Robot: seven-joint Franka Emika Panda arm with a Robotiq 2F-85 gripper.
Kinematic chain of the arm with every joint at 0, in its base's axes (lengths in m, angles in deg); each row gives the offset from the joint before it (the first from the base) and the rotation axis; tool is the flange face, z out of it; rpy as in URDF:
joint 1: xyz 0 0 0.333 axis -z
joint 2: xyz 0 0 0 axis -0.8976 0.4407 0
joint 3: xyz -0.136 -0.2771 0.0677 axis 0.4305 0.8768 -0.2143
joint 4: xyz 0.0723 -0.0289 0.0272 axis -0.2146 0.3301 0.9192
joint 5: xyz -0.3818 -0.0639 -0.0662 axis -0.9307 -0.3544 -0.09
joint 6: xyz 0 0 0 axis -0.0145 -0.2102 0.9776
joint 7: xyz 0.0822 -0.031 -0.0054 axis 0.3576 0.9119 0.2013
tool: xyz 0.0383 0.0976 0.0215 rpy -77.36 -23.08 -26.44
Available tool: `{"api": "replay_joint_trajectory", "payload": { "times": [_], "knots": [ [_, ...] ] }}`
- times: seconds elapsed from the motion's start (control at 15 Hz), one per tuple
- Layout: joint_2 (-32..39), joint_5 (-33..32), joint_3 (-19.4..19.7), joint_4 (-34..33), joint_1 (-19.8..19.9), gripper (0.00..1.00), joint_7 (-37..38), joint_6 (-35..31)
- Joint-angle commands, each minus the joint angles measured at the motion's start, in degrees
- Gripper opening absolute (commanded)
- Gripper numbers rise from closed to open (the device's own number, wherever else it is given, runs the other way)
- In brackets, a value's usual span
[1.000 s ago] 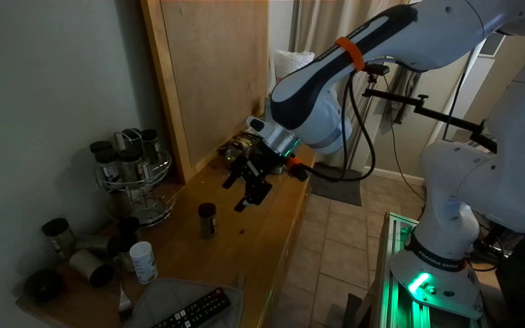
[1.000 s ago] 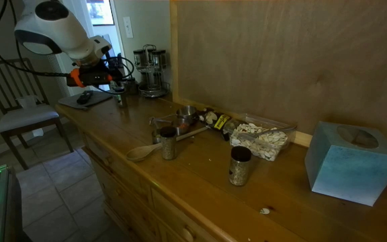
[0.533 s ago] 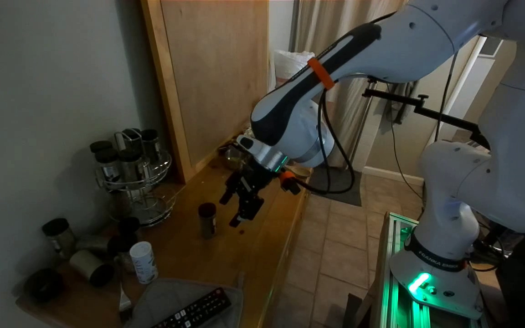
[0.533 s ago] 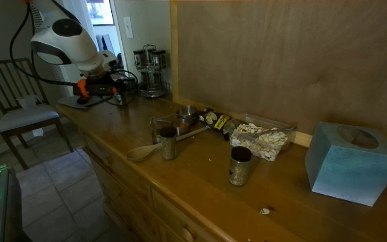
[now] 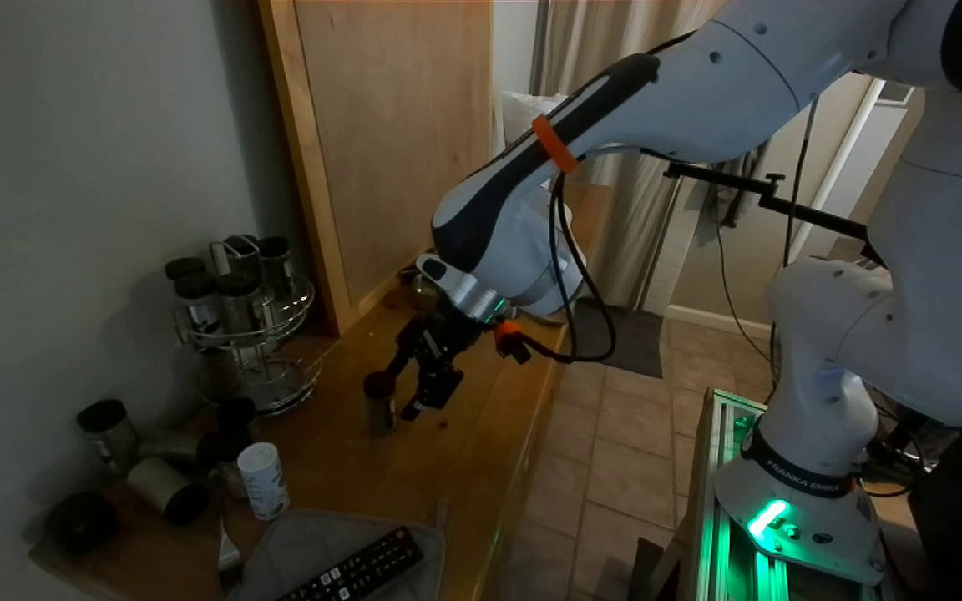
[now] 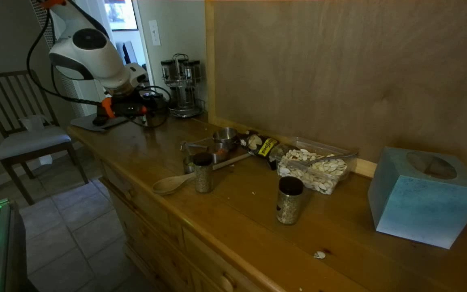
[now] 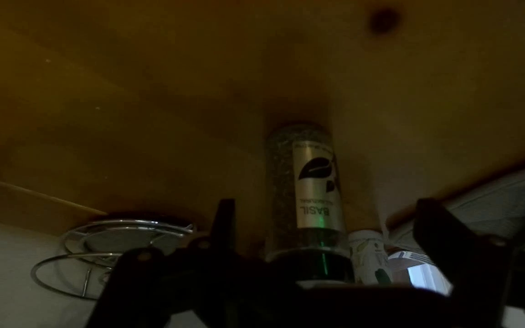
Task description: Move the spice container in front of the spice rack to the bottom level of the rack
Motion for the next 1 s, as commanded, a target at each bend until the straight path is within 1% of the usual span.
{"api": "replay_joint_trajectory", "payload": {
  "times": [0.0,0.07,0.13,0.2,0.27,0.33,0.4,0.53,0.73,0.93],
  "knots": [
    [2.5,5.3,-0.4,-2.9,0.2,1.00,-5.5,-0.2],
    [2.7,6.0,-0.4,-3.2,0.3,0.99,-6.3,0.1],
    [3.0,7.1,-0.3,-3.6,0.4,0.88,-7.4,0.9],
    [3.2,7.9,-0.3,-3.9,0.4,0.74,-8.3,1.4],
    [3.4,8.6,-0.3,-4.1,0.4,0.71,-9.0,1.6],
    [3.6,9.2,-0.3,-4.3,0.4,0.65,-9.7,2.0],
    [3.9,9.6,-0.2,-4.5,0.4,0.56,-10.0,2.3],
    [4.4,10.3,-0.2,-4.7,0.4,0.42,-10.4,2.8],
    [4.8,9.4,-0.2,-4.5,0.2,0.23,-9.5,2.5],
    [2.7,8.0,-0.3,-3.5,-0.5,0.23,-8.4,0.7]
  ]
}}
